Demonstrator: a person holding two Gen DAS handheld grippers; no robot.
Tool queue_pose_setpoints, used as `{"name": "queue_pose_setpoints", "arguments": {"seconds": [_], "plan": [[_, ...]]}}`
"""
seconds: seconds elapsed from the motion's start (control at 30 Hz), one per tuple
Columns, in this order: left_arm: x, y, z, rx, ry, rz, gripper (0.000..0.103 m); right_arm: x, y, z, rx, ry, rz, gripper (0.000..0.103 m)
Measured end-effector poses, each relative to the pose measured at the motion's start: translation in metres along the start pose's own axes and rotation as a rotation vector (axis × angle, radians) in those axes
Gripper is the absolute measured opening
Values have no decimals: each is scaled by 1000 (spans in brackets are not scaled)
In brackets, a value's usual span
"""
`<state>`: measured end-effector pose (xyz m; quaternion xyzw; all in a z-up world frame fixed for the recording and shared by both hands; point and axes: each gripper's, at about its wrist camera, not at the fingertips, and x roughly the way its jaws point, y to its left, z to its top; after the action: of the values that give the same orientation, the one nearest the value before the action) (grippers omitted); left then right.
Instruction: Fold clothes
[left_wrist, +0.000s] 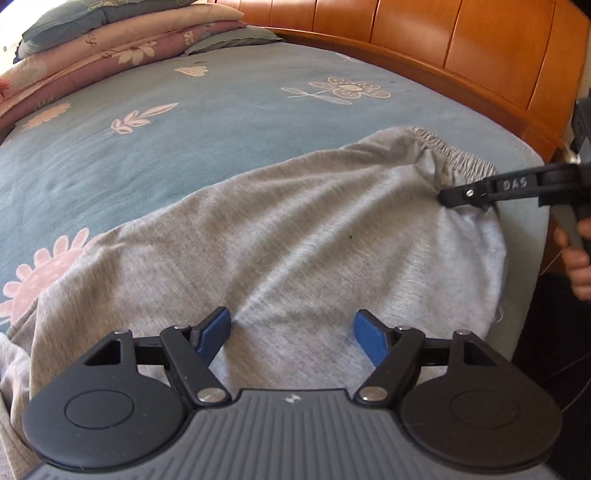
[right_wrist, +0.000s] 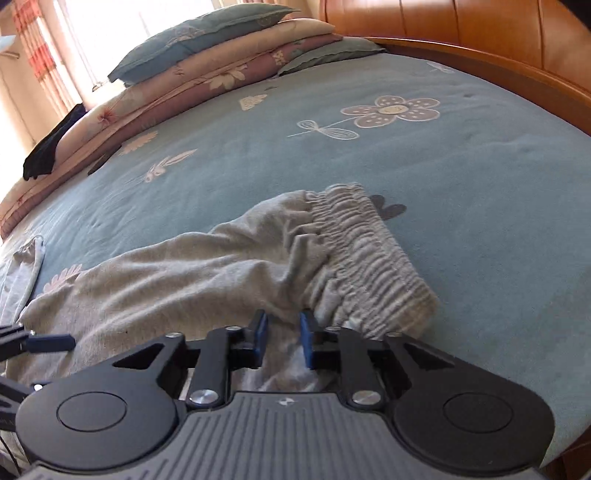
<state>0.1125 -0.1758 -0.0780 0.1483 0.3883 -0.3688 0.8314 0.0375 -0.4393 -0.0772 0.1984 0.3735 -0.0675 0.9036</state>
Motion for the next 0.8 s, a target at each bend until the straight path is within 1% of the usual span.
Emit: {"name": "queue_pose_setpoints", "arguments": {"seconds": [0.03, 0.07, 0.13, 0.2, 0.23, 0.3, 0.4, 0.43, 0.47, 0.5, 0.53, 0.57, 0.6, 0.63, 0.67, 0.7, 0.8], "plan": [[-4, -2, -4, 9, -6, 10, 75, -3, -8, 0, 27, 9, -3, 2], [-7, -3, -4, 4, 6, 14, 75, -8, -11, 1, 44, 17, 6, 2], [-17, -5, 0, -10, 21, 19, 74, -21, -6, 2, 37, 6, -3, 15], [-32, -12, 4, 14, -25, -10, 74, -35, 9, 2, -4, -36, 13, 55], [-39, -18, 5, 36, -41, -25, 75, -36, 18, 1, -32, -45, 31, 58], [-44, -32, 5, 74, -48, -33, 75, -39, 36, -2, -88, -59, 67, 58], [-40, -44, -3, 89, -14, -30, 75, -23, 57, -12, -149, -14, 51, 58], [-37, -45, -8, 73, 6, -31, 75, -17, 59, -17, -156, 9, 33, 59], [-34, -45, -12, 57, 26, -33, 75, -11, 61, -22, -162, 32, 13, 64], [-31, -44, -19, 32, 51, -42, 75, -5, 62, -27, -167, 56, -7, 71], [-30, -43, -25, 13, 59, -41, 75, -4, 63, -31, -176, 56, 2, 74], [-34, -43, -32, 2, 44, -36, 75, -4, 63, -34, -185, 54, 14, 81], [-35, -43, -35, -10, 52, -36, 75, -4, 64, -38, -195, 52, 25, 92], [-37, -42, -39, -23, 60, -35, 75, -4, 65, -41, -204, 50, 37, 99], [-40, -41, -42, -35, 57, -30, 75, -1, 66, -43, -208, 58, 49, 103], [-42, -40, -45, -47, 53, -25, 75, 1, 68, -45, -221, 55, 36, 103], [-48, -40, -49, -38, 64, -19, 75, 1, 75, -49, -235, 29, 10, 103]]}}
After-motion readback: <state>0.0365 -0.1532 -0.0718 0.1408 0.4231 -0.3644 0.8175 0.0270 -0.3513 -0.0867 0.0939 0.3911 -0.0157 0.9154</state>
